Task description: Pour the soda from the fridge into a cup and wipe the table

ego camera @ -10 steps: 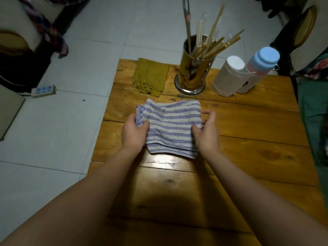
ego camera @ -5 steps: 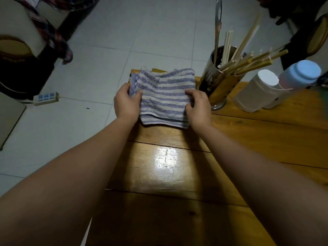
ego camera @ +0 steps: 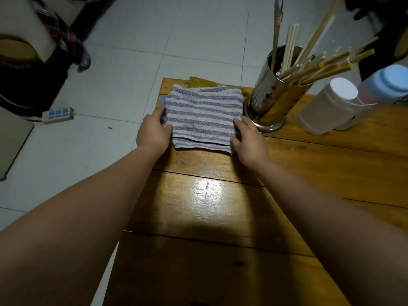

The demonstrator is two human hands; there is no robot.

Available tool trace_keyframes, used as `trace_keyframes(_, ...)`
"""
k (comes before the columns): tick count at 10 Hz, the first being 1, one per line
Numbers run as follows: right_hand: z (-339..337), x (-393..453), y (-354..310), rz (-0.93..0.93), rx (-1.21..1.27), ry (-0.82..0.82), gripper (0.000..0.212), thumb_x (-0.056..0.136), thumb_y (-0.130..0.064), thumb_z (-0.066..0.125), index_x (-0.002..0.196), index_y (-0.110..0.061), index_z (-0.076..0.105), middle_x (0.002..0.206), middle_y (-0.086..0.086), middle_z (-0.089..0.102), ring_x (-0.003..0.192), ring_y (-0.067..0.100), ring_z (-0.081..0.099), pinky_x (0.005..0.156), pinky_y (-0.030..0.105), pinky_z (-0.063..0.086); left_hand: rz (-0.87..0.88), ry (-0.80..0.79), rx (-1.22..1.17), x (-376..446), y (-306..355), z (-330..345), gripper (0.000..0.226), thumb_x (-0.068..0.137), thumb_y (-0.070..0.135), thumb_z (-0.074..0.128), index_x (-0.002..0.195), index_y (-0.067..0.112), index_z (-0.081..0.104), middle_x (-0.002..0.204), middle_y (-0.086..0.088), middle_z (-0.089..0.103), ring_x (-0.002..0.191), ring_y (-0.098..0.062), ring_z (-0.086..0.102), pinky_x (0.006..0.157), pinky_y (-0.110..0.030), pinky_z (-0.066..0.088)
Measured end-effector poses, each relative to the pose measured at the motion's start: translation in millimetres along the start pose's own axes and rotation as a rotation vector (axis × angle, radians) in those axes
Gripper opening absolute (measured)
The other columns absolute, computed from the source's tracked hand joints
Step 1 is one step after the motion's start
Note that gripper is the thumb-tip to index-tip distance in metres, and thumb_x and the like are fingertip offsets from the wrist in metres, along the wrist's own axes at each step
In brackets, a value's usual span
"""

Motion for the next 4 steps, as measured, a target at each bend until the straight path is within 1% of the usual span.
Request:
trace_keyframes(1, -4, -6, 6, -0.033, -0.039, -0.007, 0.056, 0.09, -0.013, 0.053, 0.142, -0.013, 0.032, 0.152, 0.01, 0.024, 0.139, 0.025, 0.025, 0.112, 0.029, 0.019, 0.014, -0.029, 0.132, -10, 0, -1, 0.044, 0.09, 0.024, 0.052, 0.134, 0.024, 0.044, 0.126, -0.014, 0.051, 0.108, -0.034, 0.054, 0.089, -0.042, 0.049)
trace_keyframes(2, -17, -19, 9, -0.045, -0.047, -0.021, 0.058, 0.09, -0.016, 0.053, 0.142, -0.016, 0.03, 0.151, 0.01, 0.027, 0.137, 0.026, 0.027, 0.112, 0.033, 0.022, 0.007, -0.007, 0.255, -29, 4, -6, 0.039, 0.092, 0.027, 0.048, 0.13, 0.018, 0.046, 0.132, -0.016, 0.044, 0.112, -0.036, 0.05, 0.088, -0.042, 0.045)
trace_keyframes(3, -37, -39, 14, -0.122, -0.045, 0.006, 0.056, 0.089, -0.016, 0.053, 0.141, -0.017, 0.033, 0.148, 0.008, 0.033, 0.134, 0.025, 0.032, 0.11, 0.033, 0.026, 0.029, -0.001, 0.336, -52, 12, -14, 0.044, 0.094, 0.029, 0.045, 0.136, 0.018, 0.04, 0.135, -0.016, 0.043, 0.116, -0.036, 0.048, 0.089, -0.043, 0.044)
trace_keyframes(4, -63, -63, 18, -0.215, -0.14, 0.032, 0.05, 0.089, -0.017, 0.053, 0.138, -0.014, 0.039, 0.142, 0.008, 0.042, 0.128, 0.026, 0.039, 0.105, 0.033, 0.03, 0.103, -0.006, 0.418, -75, 26, -21, 0.047, 0.094, 0.03, 0.046, 0.139, 0.016, 0.037, 0.137, -0.014, 0.045, 0.118, -0.034, 0.048, 0.09, -0.044, 0.045)
Point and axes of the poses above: each hand's wrist, its own x-axis towards the middle knuckle, its own z-axis out of the palm, y = z × x, the point moved 1 cm from there along x, towards the middle knuckle
